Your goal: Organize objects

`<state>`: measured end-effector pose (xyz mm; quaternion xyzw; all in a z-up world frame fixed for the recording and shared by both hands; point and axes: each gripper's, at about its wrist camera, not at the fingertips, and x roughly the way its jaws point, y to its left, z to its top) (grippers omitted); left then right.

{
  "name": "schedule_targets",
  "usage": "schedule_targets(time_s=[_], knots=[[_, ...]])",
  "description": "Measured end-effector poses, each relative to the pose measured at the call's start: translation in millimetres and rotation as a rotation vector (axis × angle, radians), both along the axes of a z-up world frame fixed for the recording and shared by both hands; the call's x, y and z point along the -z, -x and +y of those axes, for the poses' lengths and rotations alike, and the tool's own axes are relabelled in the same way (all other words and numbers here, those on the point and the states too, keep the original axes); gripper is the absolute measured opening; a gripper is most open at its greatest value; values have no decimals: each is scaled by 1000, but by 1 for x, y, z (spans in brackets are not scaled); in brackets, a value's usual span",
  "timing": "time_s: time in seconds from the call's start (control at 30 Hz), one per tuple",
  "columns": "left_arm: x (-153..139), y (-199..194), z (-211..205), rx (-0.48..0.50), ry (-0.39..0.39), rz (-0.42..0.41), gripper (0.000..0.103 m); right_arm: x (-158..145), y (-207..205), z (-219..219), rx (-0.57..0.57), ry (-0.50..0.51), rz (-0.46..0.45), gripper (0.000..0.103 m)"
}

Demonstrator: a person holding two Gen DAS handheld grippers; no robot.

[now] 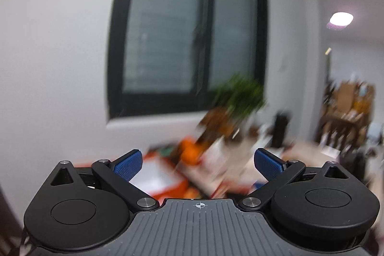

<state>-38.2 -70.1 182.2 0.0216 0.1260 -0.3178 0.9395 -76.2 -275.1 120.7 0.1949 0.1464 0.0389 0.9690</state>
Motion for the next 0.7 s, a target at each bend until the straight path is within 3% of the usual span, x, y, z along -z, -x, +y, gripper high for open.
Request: schedule_targets(time_s=[0.13, 0.27, 0.4, 0.53, 0.7], knots=[[69, -17, 32, -57, -72, 24, 103, 40, -19, 12, -118, -65, 66, 99], [104, -21, 53, -96, -122, 20, 103, 58, -25, 41, -251, -34, 113, 96], [128, -19, 58, -71, -154, 18, 103, 61, -23, 65, -348, -10, 113, 95], [136, -15, 57, -57, -251, 13, 103, 68, -35, 69, -331, -3, 154, 93], [137, -22, 50, -40, -294, 46, 103, 68, -55, 76, -325, -4, 209, 87]])
